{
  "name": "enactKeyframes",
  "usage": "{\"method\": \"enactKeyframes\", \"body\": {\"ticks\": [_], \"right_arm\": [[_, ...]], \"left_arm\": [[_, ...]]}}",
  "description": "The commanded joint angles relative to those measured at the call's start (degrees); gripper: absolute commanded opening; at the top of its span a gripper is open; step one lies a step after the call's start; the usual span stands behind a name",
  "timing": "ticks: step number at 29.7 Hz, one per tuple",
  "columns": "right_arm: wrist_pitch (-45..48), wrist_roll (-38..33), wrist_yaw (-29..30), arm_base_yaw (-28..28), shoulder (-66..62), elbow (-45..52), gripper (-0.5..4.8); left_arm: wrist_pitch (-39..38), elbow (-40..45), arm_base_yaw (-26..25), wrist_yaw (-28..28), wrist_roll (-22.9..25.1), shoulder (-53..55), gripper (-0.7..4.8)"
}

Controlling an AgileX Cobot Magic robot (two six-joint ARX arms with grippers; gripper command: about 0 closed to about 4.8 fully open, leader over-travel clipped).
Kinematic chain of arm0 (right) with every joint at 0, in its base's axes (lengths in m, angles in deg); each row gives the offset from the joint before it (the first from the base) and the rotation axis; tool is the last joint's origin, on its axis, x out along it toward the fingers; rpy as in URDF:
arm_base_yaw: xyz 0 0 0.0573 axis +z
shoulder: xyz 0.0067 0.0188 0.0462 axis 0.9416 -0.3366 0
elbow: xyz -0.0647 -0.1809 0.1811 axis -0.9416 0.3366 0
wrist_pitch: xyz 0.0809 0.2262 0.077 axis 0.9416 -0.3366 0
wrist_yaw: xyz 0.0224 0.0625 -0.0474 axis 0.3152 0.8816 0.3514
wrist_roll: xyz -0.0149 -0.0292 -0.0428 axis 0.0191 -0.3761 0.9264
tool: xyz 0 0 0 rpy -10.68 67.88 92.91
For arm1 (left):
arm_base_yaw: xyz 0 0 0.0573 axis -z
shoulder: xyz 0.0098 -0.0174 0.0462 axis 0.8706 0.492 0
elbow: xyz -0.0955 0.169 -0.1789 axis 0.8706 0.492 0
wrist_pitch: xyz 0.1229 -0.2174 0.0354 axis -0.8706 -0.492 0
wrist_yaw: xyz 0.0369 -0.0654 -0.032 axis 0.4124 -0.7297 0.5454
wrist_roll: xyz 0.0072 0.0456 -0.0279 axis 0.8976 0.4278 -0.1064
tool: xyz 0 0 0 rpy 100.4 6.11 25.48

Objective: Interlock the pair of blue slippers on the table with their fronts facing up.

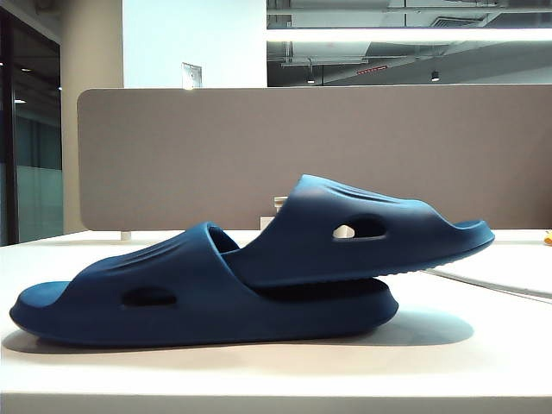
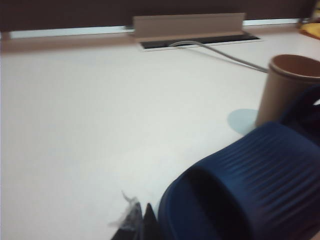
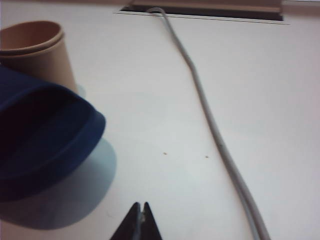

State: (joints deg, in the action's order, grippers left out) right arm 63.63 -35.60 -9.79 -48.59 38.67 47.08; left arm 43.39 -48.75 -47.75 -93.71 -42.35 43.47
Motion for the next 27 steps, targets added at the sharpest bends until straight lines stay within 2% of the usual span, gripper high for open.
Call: {"method": "enactKeyframes", "body": {"ticks": [1,4,6,9,11,24,27], "right_arm": [[1.20,0.24,1.29,0.09,0.02,0.07,-0.04],[1.05,0.26,1.42,0.07,0.02,0.07,-0.01],[1.05,0.26,1.42,0.04,0.02,0.07,-0.01],[1.05,0.26,1.42,0.04,0.04,0.07,-0.01],[1.05,0.26,1.42,0.04,0.04,0.07,-0.01],[1.03,0.26,1.42,-0.11,2.71,0.07,-0.01],[1.09,0.26,1.44,-2.23,4.48,0.07,-0.01]], "left_arm": [[1.14,-0.13,0.02,-0.74,-0.59,-0.04,-0.06],[1.05,-0.13,0.02,-0.72,-3.78,-0.04,-0.06],[1.03,-0.13,0.02,-0.66,-3.87,-0.04,-0.06],[0.46,-0.13,0.02,4.02,-3.85,-0.04,-0.06],[-0.24,-0.13,0.02,5.20,-3.91,-0.04,-0.06],[-0.28,-0.13,0.02,5.22,-3.30,-0.04,-0.06],[-0.24,-0.13,-0.07,5.22,-3.30,-0.07,-0.06]]}}
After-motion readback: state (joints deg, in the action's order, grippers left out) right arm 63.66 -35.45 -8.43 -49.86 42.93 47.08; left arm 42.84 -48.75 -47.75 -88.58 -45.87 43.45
